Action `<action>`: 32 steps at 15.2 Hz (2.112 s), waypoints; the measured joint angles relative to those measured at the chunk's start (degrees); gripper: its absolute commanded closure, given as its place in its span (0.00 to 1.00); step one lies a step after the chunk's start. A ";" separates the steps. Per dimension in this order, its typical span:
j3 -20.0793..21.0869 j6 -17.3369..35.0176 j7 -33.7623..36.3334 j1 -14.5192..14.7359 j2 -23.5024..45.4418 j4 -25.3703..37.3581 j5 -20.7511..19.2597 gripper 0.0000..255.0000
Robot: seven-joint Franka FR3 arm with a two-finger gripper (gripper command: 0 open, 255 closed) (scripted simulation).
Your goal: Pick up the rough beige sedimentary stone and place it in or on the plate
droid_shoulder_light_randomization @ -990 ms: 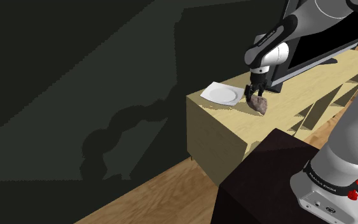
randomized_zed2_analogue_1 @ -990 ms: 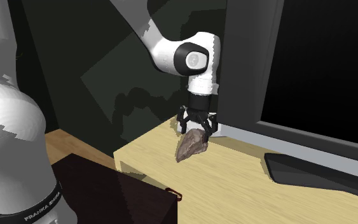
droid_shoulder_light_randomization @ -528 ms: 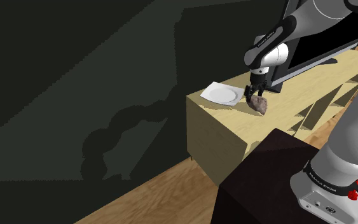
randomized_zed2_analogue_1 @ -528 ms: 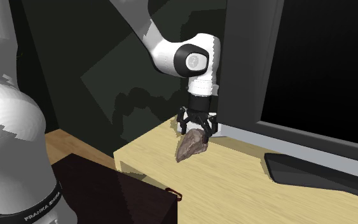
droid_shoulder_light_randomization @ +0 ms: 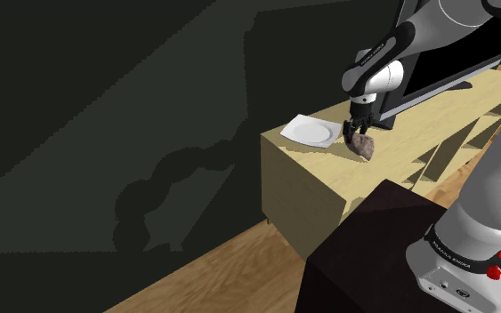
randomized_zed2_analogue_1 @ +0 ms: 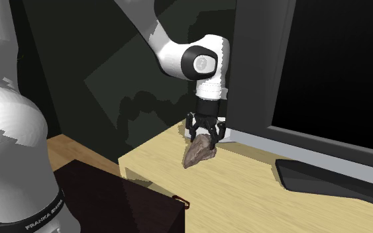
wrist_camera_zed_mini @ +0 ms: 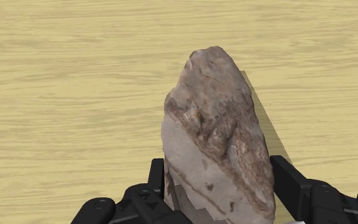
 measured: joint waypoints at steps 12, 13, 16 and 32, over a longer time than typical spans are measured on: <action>-0.22 -6.85 1.59 0.25 -5.22 1.92 -2.26 1.00; -0.24 -7.56 1.69 0.24 -5.75 2.14 -2.47 1.00; -0.20 -9.90 2.11 0.28 -7.35 2.97 -3.06 1.00; 3.48 -22.09 6.18 3.30 6.97 28.71 2.53 1.00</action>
